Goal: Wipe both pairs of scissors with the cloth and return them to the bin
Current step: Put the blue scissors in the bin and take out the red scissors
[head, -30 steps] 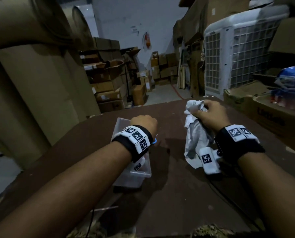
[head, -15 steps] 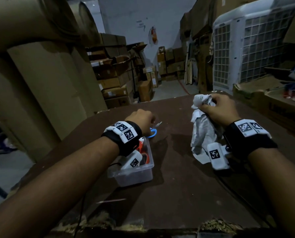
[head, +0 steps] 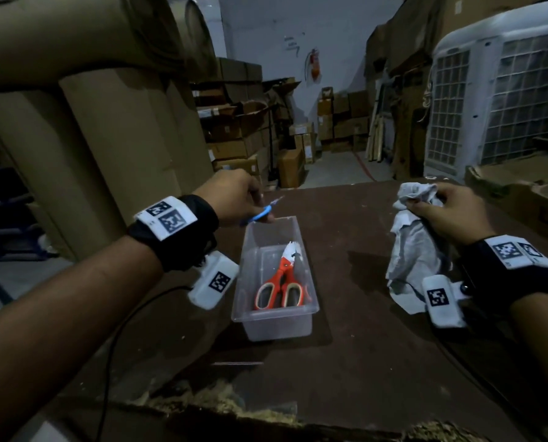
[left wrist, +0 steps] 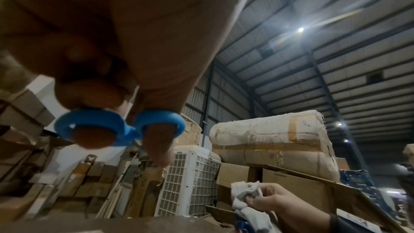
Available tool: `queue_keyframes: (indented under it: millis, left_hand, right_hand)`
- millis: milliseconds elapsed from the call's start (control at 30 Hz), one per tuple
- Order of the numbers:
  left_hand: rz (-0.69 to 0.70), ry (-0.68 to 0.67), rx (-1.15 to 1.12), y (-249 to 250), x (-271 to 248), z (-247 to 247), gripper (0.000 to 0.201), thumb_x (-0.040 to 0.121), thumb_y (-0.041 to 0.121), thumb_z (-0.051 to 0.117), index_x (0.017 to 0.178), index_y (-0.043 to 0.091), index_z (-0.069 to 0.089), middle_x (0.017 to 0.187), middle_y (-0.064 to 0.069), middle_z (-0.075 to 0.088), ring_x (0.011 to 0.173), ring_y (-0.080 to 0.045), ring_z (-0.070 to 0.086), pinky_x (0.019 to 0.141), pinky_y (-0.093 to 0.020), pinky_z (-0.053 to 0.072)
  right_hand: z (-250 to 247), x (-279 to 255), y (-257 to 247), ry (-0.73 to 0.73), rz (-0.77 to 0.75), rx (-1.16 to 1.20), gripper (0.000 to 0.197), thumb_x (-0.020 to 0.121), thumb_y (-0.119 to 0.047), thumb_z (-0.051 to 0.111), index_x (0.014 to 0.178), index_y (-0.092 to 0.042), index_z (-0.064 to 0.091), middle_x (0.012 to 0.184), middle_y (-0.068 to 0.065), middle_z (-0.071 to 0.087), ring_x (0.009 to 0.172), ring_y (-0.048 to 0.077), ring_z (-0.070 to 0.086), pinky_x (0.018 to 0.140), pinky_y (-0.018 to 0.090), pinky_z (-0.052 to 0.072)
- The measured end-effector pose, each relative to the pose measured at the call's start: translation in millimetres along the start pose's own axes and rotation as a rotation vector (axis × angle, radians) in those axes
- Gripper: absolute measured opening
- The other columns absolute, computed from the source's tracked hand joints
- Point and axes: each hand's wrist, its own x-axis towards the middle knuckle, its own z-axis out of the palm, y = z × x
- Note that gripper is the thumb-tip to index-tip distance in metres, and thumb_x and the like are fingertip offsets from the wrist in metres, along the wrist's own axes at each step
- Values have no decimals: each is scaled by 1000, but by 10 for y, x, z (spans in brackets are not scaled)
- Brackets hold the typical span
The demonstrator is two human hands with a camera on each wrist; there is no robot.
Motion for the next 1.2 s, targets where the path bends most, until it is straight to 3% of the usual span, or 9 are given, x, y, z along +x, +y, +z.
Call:
queue_keyframes:
  millis: [267,433,567,733,800,900,1033,1133,1200]
  left_hand:
    - [-85,36,10,-525,-275,354,26,80,36,83,92,17,71,71,12,60,73,-16,62,60,-25,39]
    - [-4,-108,113,-290,13,462,40,67,49,89,72,23,59,77,3,65,81,-21,64,69,-29,48]
    - [-49,-170,176,-122,233,475,45,63,46,93,57,20,56,64,1,61,70,-23,63,61,-29,44]
    - [-130,-130,207,-144,346,499,34,77,28,87,98,6,73,100,-15,71,87,-30,69,72,-37,59]
    - [-154,-125,221,-154,325,508,34,80,26,85,102,4,72,100,-15,71,90,-31,71,76,-38,61]
    - [-159,-122,205,-122,278,523,25,81,20,83,95,3,72,85,-12,65,85,-31,70,69,-34,57]
    - [-175,-112,116,-116,261,552,20,78,18,83,68,8,69,58,-5,64,54,-19,68,54,-30,58]
    - [-203,-172,6,-98,253,560,18,76,14,87,75,1,76,62,-11,73,48,-16,69,58,-36,64]
    - [-203,-159,-37,-78,247,554,17,76,14,87,75,1,76,64,-11,74,46,-15,68,51,-30,62]
  right_hand:
    - [7,-48,-74,-5,-24,-43,37,83,-36,76,114,-15,72,113,13,72,105,30,66,96,48,53]
    - [-3,-68,-82,9,-9,-28,35,84,-33,77,113,-15,73,114,12,72,107,28,64,94,40,50]
    - [0,-62,-81,-1,0,-51,38,84,-35,77,115,-13,72,116,13,72,109,30,64,96,42,51]
    - [16,-51,-88,-16,-4,-25,38,83,-36,78,115,-16,73,114,10,72,107,28,65,97,45,52]
    - [18,-58,-99,-18,-12,-19,38,81,-37,78,114,-17,73,112,10,73,105,28,66,96,46,52]
    - [15,-72,-123,-14,-25,-8,36,82,-35,78,113,-16,74,111,11,73,104,27,66,95,45,53]
    - [6,-82,-139,-3,-35,-9,35,82,-32,78,112,-15,73,111,12,73,102,26,65,94,41,52]
    - [6,-92,-150,-4,-31,-10,35,83,-32,78,112,-14,73,111,12,73,102,27,66,94,41,52]
    - [8,-99,-168,-7,-31,-7,34,83,-32,78,112,-14,73,110,12,73,102,26,66,94,40,52]
